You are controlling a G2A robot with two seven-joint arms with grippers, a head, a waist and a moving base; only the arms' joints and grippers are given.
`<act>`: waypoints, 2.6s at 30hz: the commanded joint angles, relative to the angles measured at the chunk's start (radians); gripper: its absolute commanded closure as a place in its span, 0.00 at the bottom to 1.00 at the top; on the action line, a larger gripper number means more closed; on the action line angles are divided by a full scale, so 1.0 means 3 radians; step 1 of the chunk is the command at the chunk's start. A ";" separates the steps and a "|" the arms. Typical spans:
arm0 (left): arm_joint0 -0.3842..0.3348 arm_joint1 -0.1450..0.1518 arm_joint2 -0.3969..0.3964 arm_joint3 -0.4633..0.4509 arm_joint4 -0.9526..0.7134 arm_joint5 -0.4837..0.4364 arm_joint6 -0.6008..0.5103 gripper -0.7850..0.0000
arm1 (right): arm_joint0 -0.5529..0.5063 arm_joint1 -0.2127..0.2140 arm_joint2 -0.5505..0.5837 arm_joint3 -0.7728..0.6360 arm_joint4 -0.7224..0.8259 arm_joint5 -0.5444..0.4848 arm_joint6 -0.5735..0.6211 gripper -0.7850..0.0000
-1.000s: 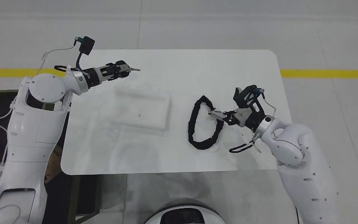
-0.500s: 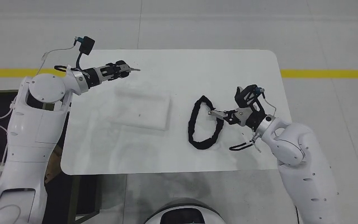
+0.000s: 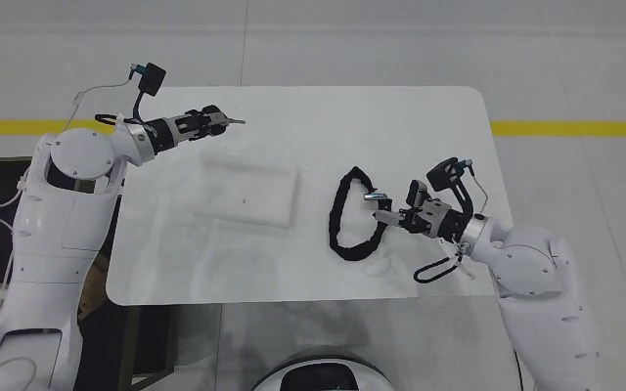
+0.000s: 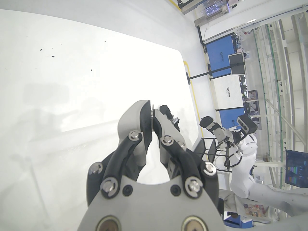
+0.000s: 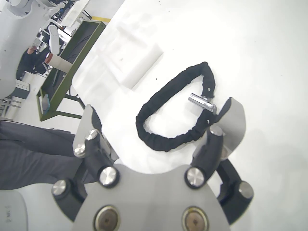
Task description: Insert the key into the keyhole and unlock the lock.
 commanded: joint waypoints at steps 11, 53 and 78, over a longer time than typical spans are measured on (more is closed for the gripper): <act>0.0000 0.0000 0.0000 0.0000 0.0000 0.0000 0.0000 1.00 | 0.0020 0.0019 0.0017 -0.0063 0.0035 0.0012 0.0199 0.00; 0.0000 0.0000 0.0000 0.0000 0.0000 0.0000 0.0000 1.00 | 0.1070 -0.0147 -0.1129 0.1016 -0.1245 0.1314 0.0813 0.28; 0.0000 0.0000 0.0000 0.0000 0.0000 0.0000 0.0000 1.00 | 0.0829 -0.0185 -0.0408 0.0704 -0.0110 0.1002 0.0715 1.00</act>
